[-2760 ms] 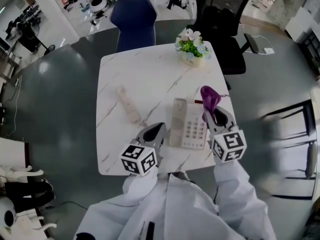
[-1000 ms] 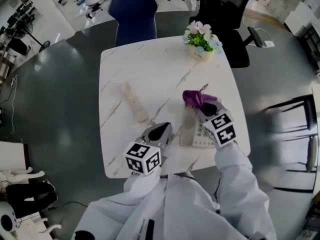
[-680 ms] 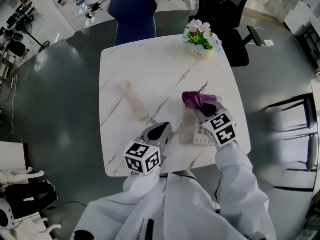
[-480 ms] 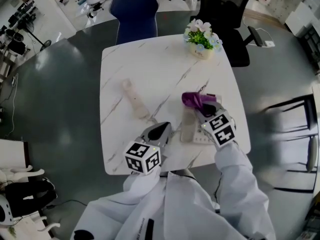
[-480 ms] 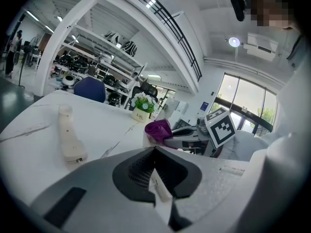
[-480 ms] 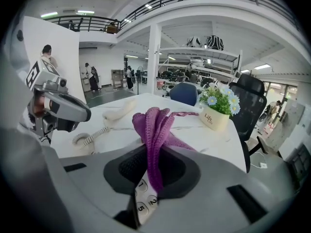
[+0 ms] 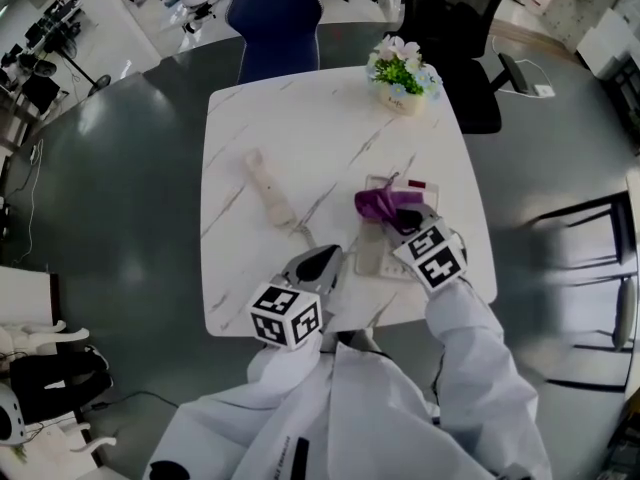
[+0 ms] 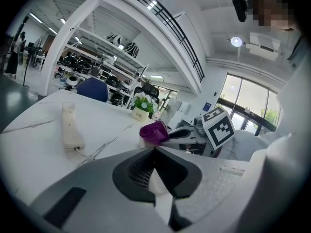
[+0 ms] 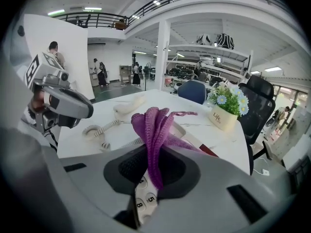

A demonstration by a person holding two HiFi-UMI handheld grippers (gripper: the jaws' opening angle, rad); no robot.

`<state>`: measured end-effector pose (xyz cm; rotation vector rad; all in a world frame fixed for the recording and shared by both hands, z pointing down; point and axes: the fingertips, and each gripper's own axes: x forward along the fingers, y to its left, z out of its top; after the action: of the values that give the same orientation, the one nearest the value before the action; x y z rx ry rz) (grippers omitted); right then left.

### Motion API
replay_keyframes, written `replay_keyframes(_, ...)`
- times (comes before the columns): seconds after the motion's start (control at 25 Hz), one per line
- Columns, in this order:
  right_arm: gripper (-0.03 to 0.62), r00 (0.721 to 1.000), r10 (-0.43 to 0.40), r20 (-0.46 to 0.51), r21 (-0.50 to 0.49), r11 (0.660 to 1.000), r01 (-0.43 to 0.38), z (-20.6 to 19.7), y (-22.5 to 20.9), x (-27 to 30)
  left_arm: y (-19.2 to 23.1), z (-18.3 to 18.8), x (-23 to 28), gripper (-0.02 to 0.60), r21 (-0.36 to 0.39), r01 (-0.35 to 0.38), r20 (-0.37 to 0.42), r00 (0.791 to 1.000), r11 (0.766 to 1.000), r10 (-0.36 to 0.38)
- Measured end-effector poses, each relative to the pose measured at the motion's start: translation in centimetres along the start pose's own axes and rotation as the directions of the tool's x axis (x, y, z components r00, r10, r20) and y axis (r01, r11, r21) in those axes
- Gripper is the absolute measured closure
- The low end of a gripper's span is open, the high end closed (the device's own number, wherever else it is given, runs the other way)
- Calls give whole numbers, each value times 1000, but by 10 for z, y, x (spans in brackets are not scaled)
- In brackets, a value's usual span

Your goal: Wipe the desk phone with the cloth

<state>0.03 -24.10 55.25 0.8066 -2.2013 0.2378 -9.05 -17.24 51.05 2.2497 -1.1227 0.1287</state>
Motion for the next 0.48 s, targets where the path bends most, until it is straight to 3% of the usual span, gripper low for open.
replay_keyframes(0.48,554,998,63,-32,-19,998,-63,-14,22,-4,-13,-4,-8,584,-5,-15,24,1000,1000,15)
